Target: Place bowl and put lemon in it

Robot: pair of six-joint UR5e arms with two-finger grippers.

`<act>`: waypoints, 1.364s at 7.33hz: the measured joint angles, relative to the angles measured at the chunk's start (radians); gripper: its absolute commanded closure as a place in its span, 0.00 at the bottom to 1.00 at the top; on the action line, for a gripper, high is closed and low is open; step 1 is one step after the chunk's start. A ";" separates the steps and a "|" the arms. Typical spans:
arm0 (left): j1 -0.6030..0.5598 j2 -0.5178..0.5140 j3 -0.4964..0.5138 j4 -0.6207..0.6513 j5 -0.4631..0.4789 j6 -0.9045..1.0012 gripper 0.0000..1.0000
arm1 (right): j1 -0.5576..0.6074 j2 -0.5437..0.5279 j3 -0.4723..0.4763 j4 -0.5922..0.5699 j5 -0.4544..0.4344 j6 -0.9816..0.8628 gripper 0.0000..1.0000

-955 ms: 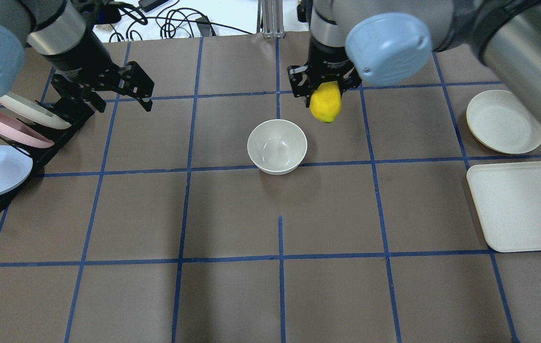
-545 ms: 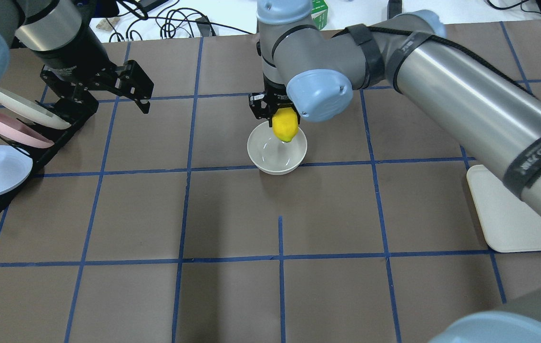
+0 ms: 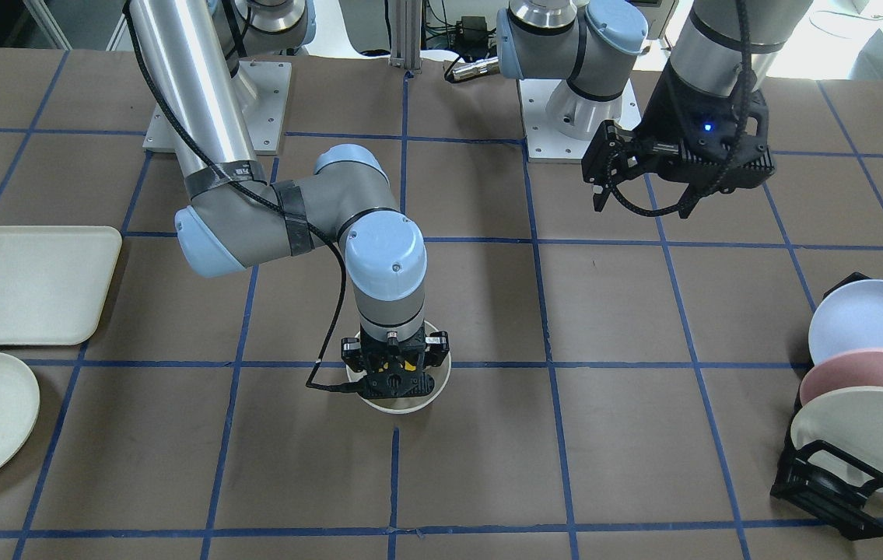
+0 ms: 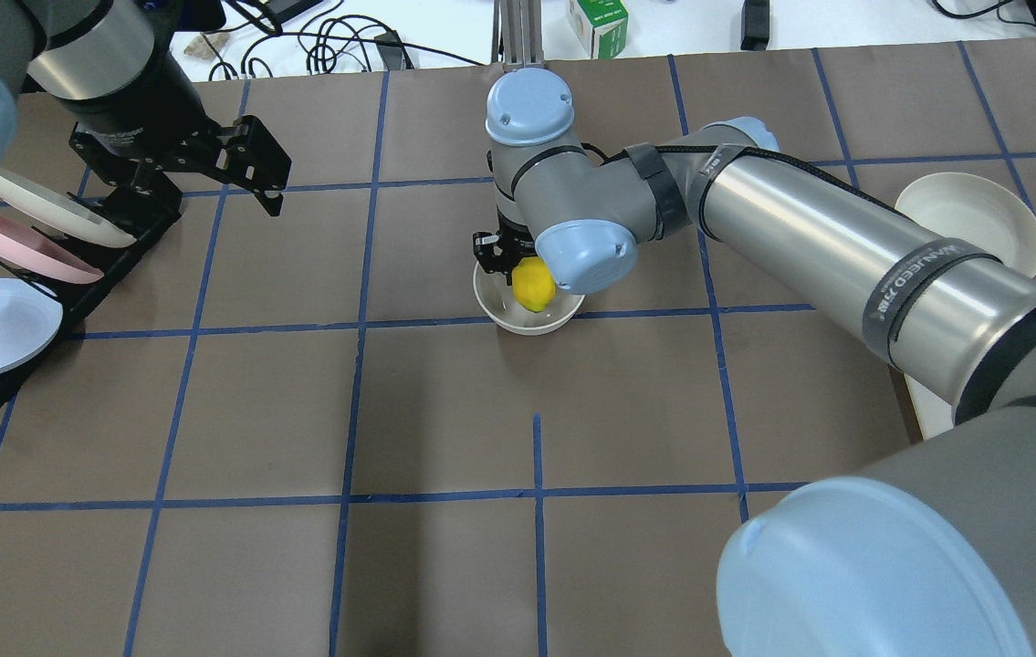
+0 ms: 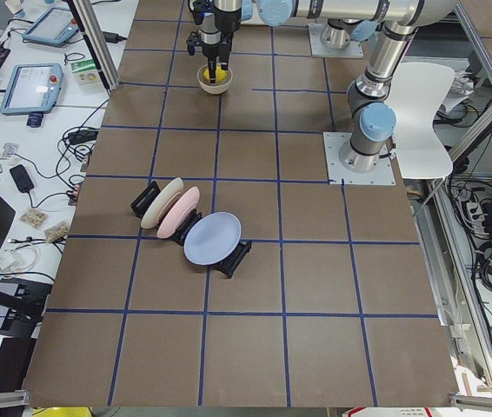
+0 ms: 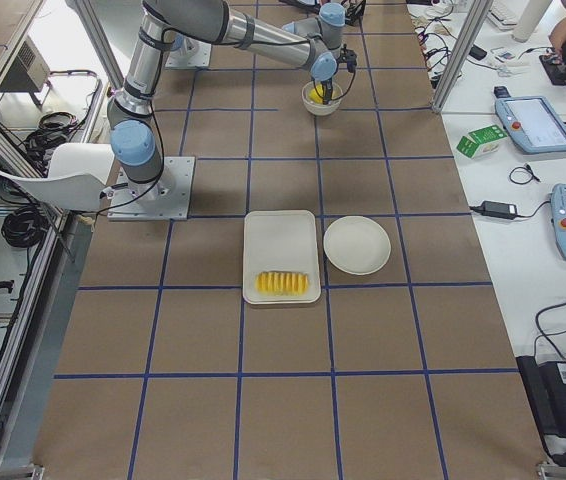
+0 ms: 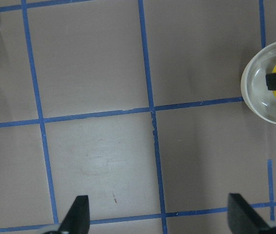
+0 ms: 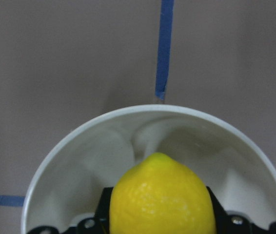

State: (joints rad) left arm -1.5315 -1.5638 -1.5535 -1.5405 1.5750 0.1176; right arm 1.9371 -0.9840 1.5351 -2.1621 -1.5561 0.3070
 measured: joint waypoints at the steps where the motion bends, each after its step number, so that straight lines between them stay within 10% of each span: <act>1: 0.005 0.003 -0.002 -0.002 0.001 -0.001 0.00 | 0.000 0.010 0.003 -0.005 0.000 0.001 0.00; 5: 0.010 0.008 -0.005 -0.009 0.008 0.006 0.00 | -0.020 -0.106 -0.014 0.080 -0.005 -0.003 0.00; 10: 0.006 0.009 -0.007 -0.024 0.008 -0.001 0.00 | -0.135 -0.555 -0.019 0.570 -0.019 -0.031 0.00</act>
State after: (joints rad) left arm -1.5259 -1.5548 -1.5605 -1.5641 1.5831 0.1170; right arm 1.8025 -1.5394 1.5158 -1.5917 -1.5750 0.2759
